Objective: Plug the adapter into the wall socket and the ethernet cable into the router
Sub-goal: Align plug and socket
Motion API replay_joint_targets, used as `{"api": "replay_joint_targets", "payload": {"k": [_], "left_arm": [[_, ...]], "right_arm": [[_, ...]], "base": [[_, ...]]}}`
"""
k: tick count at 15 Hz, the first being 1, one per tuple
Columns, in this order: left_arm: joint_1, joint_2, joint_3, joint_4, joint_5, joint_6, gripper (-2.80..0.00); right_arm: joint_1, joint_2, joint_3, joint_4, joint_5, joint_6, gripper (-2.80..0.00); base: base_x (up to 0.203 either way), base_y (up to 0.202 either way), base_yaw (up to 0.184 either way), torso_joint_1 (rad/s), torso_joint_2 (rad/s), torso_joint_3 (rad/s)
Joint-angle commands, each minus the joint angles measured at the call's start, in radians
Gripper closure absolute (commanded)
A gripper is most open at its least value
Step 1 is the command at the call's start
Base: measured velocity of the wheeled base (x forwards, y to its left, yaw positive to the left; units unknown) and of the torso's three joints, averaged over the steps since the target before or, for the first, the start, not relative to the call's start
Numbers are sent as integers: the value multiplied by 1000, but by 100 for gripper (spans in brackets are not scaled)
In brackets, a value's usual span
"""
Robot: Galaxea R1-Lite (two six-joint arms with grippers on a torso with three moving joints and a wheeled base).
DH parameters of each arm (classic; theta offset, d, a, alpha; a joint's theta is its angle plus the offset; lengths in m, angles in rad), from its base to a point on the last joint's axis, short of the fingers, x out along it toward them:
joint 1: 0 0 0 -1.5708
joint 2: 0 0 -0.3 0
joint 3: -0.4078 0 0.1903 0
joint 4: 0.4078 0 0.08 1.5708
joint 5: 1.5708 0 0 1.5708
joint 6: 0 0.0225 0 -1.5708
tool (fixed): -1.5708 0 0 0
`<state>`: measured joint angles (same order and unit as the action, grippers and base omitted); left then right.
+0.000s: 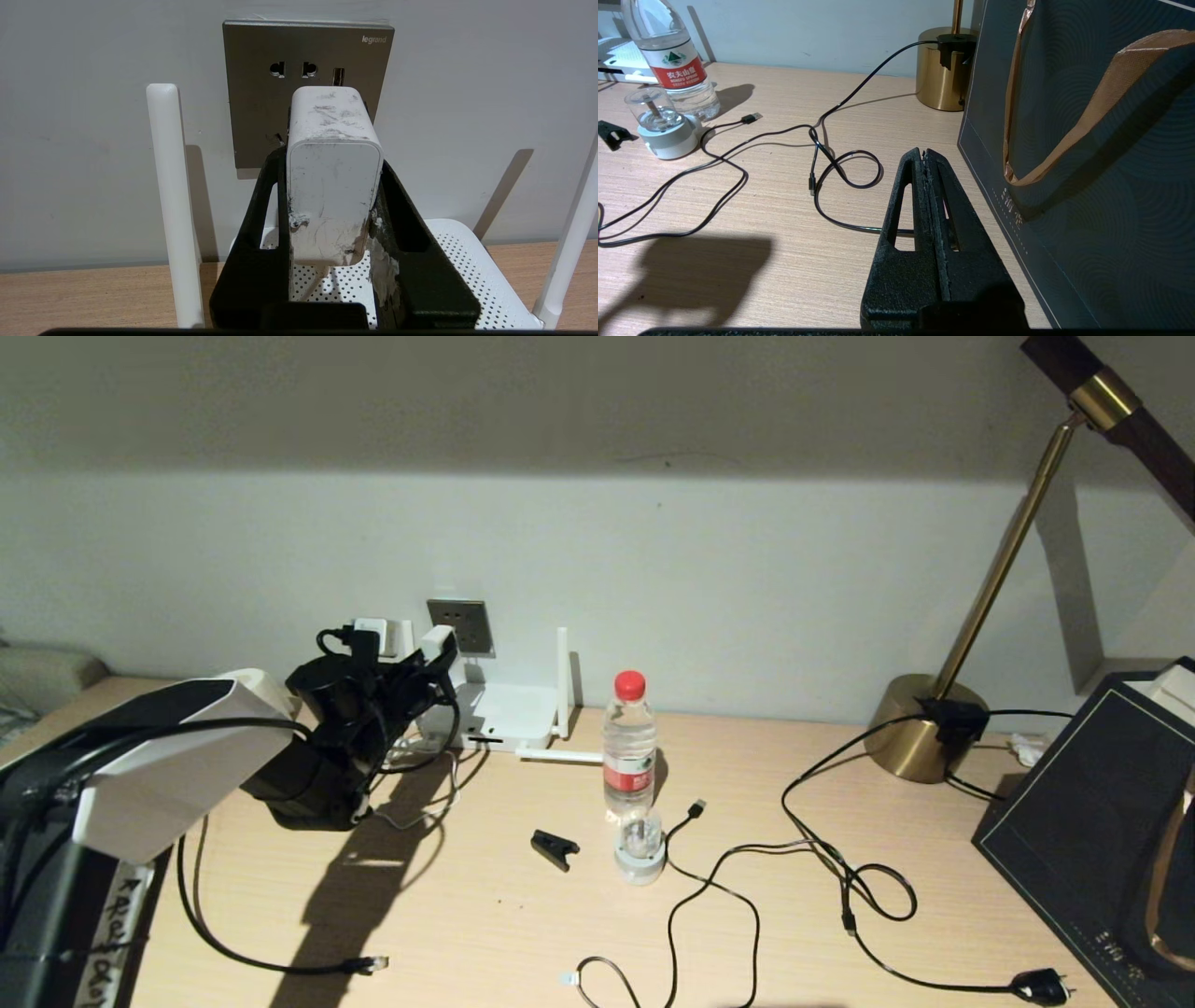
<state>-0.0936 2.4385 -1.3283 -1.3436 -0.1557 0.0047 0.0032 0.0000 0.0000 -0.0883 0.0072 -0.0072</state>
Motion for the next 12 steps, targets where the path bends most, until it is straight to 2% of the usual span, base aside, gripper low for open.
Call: {"api": "replay_joint_targets", "payload": {"k": [1, 12], "left_arm": [[0, 14, -2, -12, -1, 0, 0], [2, 23, -34, -9, 4, 38, 0]], "right_arm": [[0, 2, 35, -1, 0, 0, 0], [1, 2, 35, -1, 0, 0, 0]], "base": [[0, 0, 0, 0, 0, 0], [0, 0, 0, 0, 0, 0]]}}
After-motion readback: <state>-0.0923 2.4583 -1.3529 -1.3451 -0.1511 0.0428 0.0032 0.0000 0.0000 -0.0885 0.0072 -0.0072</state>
